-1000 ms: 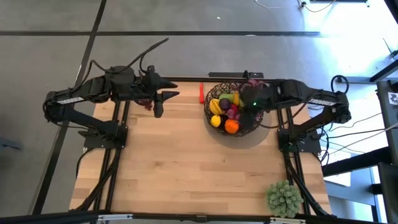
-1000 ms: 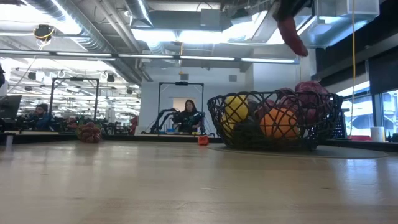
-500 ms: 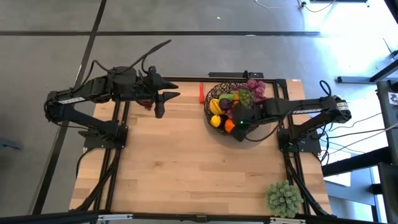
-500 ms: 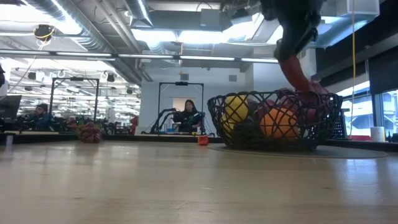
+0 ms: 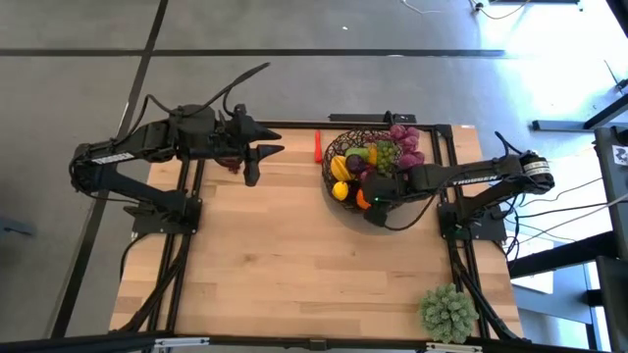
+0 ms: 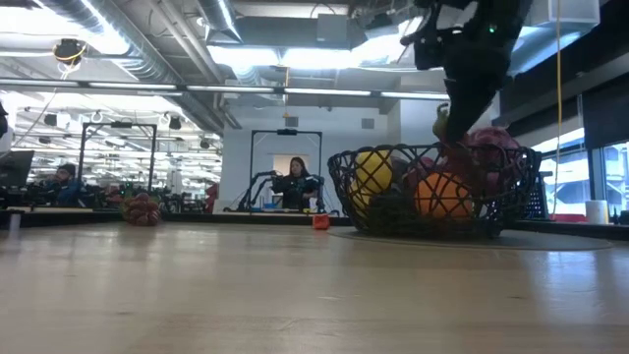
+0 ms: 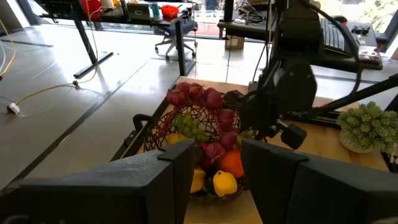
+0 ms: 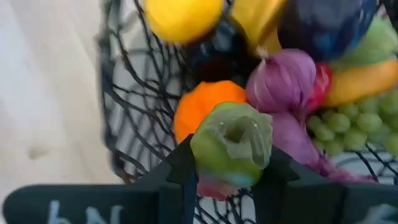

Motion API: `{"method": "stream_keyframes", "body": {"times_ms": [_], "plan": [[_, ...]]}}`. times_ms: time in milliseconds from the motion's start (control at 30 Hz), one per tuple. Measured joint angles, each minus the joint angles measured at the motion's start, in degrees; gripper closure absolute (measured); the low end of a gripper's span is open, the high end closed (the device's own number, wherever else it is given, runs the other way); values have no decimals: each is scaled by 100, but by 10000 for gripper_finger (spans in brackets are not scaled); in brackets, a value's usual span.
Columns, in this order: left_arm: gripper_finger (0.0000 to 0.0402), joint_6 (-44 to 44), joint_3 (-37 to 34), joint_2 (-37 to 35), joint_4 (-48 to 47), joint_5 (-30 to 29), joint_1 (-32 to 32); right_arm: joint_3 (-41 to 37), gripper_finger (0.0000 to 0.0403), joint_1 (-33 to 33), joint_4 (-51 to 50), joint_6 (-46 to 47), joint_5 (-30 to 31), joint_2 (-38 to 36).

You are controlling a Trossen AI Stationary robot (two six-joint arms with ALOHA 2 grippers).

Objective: Build produce basket
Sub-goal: Put the red chili pepper into the black wire basket, then put the carrot into the black wire basket

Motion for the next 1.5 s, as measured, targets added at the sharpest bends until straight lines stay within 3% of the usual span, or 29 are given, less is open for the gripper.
{"method": "stream_keyframes", "body": {"times_ms": [467, 733, 1033, 1267, 1500], "plan": [[280, -151, 0, 0, 0, 0, 0, -110, 216, -280, 108, -184, -91, 0], [280, -152, 0, 0, -2, 0, 0, 264, 211, -297, 23, -322, -436, 2], [280, -158, 0, 0, -123, -6, 0, 1073, 211, -133, -586, -622, -383, 0], [280, -292, 0, 0, -238, -243, 37, 1856, 210, -94, -850, -644, 69, 0], [280, -895, -4, 316, -531, -213, 576, 2727, 210, -94, -879, -985, 585, -2]]}}
